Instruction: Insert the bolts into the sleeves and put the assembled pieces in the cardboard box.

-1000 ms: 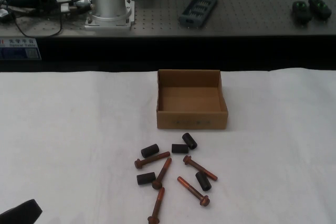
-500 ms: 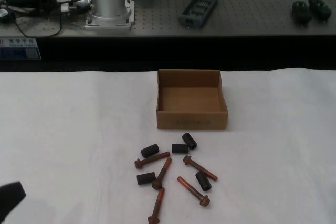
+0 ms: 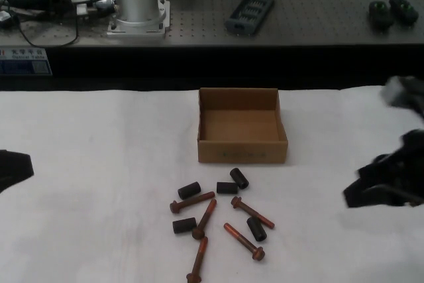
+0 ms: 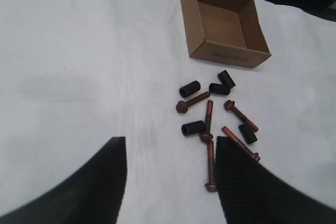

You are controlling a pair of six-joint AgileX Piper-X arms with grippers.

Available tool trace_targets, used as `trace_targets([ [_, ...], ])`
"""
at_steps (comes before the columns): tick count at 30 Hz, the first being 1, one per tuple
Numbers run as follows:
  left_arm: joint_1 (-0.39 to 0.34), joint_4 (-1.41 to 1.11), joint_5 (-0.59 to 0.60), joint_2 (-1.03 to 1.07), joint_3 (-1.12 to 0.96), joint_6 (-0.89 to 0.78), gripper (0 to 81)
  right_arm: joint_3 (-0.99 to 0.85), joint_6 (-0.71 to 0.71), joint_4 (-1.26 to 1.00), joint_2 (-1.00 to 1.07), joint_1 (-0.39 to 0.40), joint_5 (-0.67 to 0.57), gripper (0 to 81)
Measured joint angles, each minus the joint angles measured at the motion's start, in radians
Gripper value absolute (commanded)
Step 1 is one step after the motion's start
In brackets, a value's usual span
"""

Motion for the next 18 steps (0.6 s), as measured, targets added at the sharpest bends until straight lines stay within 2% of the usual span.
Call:
trace_targets([
  [2,0.000,0.000,0.000,0.000,-0.011,0.001,38.0,-0.059,-0.011,0.027,0.068,0.079,0.053,23.3],
  [5,0.000,0.007,0.002,0.000,-0.015,0.003,38.0,-0.138,-0.021,0.035,0.201,0.236,0.157,23.3],
  [8,0.000,0.013,0.023,0.000,-0.015,0.003,38.0,-0.196,-0.075,0.037,0.296,0.320,0.216,23.3],
  [12,0.000,0.014,0.029,0.000,-0.015,0.003,38.0,-0.261,-0.131,0.037,0.384,0.359,0.298,23.3],
  [18,0.000,0.014,0.043,0.000,-0.015,0.003,38.0,-0.348,-0.211,-0.013,0.474,0.363,0.378,24.6],
])
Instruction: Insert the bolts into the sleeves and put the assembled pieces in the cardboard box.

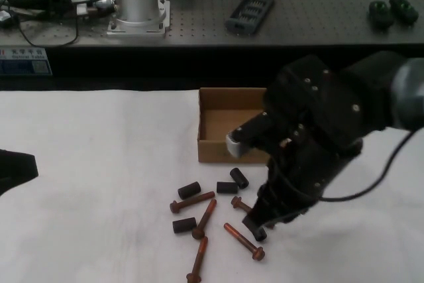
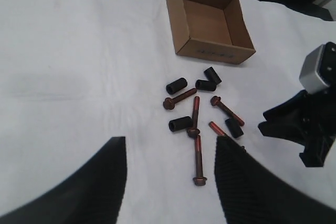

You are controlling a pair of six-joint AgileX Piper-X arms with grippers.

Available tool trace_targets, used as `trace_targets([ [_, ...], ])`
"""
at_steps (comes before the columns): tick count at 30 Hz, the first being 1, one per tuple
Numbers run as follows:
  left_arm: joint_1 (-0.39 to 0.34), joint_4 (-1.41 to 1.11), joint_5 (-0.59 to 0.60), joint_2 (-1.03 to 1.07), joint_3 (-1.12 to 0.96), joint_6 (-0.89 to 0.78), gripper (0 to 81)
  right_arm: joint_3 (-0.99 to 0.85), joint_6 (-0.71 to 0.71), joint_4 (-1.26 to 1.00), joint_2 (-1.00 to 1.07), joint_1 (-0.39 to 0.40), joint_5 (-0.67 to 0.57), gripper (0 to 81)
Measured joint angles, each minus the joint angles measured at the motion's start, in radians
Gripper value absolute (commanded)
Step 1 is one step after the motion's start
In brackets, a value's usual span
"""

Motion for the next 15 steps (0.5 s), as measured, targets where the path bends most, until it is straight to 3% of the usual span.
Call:
trace_targets([
  [5,0.000,0.000,0.005,0.000,0.000,0.000,38.0,-0.034,-0.058,-0.051,0.034,0.002,0.009,38.4],
  [10,0.000,-0.028,0.005,0.000,0.000,0.000,38.0,-0.049,-0.102,-0.067,0.073,0.008,0.025,33.1],
  [15,0.000,-0.095,0.005,0.000,0.000,0.000,38.0,-0.058,-0.161,-0.077,0.156,0.010,0.041,33.1],
])
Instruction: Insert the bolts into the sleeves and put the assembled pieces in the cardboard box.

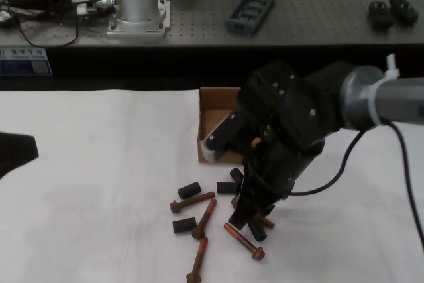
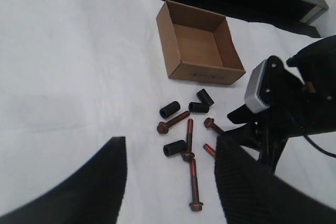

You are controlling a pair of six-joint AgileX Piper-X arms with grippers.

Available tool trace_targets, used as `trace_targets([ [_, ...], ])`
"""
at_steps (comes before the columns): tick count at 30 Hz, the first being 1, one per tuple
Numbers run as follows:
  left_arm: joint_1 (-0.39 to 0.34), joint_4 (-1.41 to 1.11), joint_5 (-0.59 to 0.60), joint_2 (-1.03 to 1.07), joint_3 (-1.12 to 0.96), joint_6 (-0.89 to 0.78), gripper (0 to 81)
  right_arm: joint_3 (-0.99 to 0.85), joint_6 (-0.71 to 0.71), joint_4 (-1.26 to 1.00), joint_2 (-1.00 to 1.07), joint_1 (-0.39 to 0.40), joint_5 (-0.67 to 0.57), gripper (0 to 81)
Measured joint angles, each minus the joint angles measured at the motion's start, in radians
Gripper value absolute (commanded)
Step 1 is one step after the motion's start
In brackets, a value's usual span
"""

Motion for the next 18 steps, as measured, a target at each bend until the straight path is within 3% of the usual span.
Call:
trace_targets([
  [18,0.000,-0.008,0.004,0.000,0.000,0.000,38.0,-0.023,-0.038,-0.079,0.050,0.001,0.018,31.0],
])
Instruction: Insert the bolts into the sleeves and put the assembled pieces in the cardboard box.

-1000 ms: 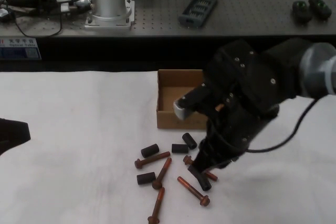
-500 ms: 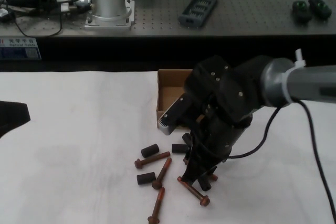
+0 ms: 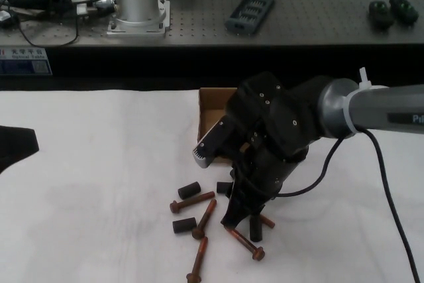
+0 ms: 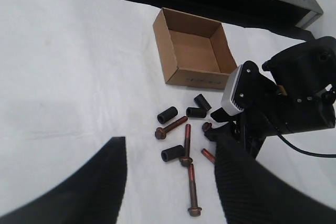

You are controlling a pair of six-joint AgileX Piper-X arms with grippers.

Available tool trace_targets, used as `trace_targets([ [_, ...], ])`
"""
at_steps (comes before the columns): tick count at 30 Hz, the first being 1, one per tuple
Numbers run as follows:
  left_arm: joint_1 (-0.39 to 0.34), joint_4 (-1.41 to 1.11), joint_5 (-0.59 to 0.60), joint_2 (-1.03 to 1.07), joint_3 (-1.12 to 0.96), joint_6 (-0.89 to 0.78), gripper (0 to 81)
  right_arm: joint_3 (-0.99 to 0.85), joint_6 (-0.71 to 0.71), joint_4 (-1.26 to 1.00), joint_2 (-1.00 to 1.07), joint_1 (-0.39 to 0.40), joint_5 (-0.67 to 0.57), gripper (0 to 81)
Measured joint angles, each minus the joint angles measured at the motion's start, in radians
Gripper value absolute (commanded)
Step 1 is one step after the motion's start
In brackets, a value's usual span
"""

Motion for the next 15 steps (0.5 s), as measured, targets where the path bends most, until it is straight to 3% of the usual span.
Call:
trace_targets([
  [12,0.000,0.000,0.000,0.000,0.000,0.000,38.0,-0.009,0.000,0.024,0.029,0.000,0.000,28.4],
  [15,0.000,0.000,0.000,0.000,0.000,0.000,38.0,-0.013,0.000,0.030,0.031,0.000,-0.004,17.4],
])
